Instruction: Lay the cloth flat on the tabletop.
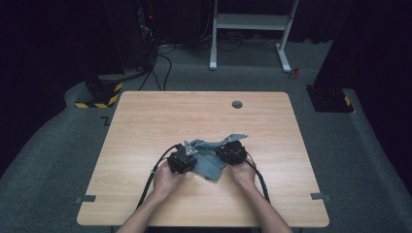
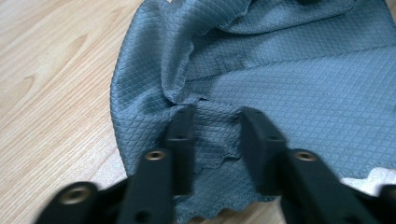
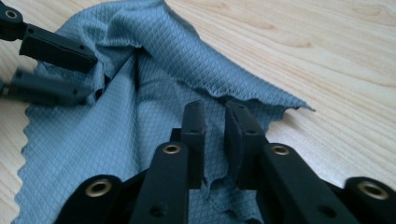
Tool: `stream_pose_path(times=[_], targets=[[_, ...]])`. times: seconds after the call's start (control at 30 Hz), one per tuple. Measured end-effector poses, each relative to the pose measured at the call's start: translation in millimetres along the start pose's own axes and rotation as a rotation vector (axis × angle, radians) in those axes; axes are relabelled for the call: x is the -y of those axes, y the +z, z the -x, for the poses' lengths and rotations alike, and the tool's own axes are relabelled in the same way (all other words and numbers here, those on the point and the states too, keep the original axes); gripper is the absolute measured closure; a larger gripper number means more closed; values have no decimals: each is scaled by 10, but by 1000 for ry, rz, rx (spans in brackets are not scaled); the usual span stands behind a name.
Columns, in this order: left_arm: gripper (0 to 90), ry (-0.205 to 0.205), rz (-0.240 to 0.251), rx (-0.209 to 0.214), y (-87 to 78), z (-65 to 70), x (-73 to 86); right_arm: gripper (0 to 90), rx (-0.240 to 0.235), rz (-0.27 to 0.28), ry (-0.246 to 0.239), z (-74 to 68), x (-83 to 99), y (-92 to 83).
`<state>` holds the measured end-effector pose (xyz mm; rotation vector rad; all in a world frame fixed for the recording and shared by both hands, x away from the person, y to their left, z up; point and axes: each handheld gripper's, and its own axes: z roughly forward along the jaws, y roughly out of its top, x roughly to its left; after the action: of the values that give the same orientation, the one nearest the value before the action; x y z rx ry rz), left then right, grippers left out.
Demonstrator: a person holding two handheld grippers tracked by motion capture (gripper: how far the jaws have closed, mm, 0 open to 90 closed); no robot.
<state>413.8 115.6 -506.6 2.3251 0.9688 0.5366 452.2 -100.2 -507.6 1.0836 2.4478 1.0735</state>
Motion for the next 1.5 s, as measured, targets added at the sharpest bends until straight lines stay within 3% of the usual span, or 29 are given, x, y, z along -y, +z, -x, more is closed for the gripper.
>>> stream_pose_path(times=[0.2, 0.3, 0.43, 0.53, 0.6, 0.73, 0.87, 0.97, 1.13, 1.2, 1.23, 1.3, 1.43, 1.5], targets=[[886, 18, -7, -5, -28, -26, -52, 698, 4, -29, -29, -32, 41, 37], [893, -18, 40, 1, -116, -102, -81, 708, 14, -36, -42, -45, 51, 56], [897, -63, 73, -7, -217, -251, -129, 816, 29, -45, -61, -48, 45, 51], [897, -120, 112, -14, -265, -394, -162, 882, 38, -50, -73, -60, 42, 51], [897, -165, 131, -15, -276, -484, -167, 892, 43, -50, -82, -66, 38, 53], [898, -208, 151, -49, -266, -628, -161, 895, 52, -30, -85, -55, 7, 9], [898, -283, 163, -77, -198, -799, -112, 894, 69, 2, -50, 14, -87, -92], [898, -331, 146, -88, -108, -901, -62, 894, 98, 10, -29, 105, -178, -116], [892, -382, 116, -95, 25, -981, -4, 891, 143, -24, 16, 225, -275, -12], [807, -396, 118, -74, 15, -976, 9, 862, 153, -46, 36, 257, -286, 50], [730, -382, 120, -66, -16, -949, 2, 815, 146, -49, 56, 273, -279, 75], [642, -311, 133, -59, -129, -838, -25, 764, 128, -43, 84, 286, -252, 78], [564, -194, 171, -23, -365, -538, -39, 724, 114, -12, 57, 236, -175, -46], [558, -155, 175, 15, -421, -379, -11, 723, 112, 1, 32, 193, -108, -137]])
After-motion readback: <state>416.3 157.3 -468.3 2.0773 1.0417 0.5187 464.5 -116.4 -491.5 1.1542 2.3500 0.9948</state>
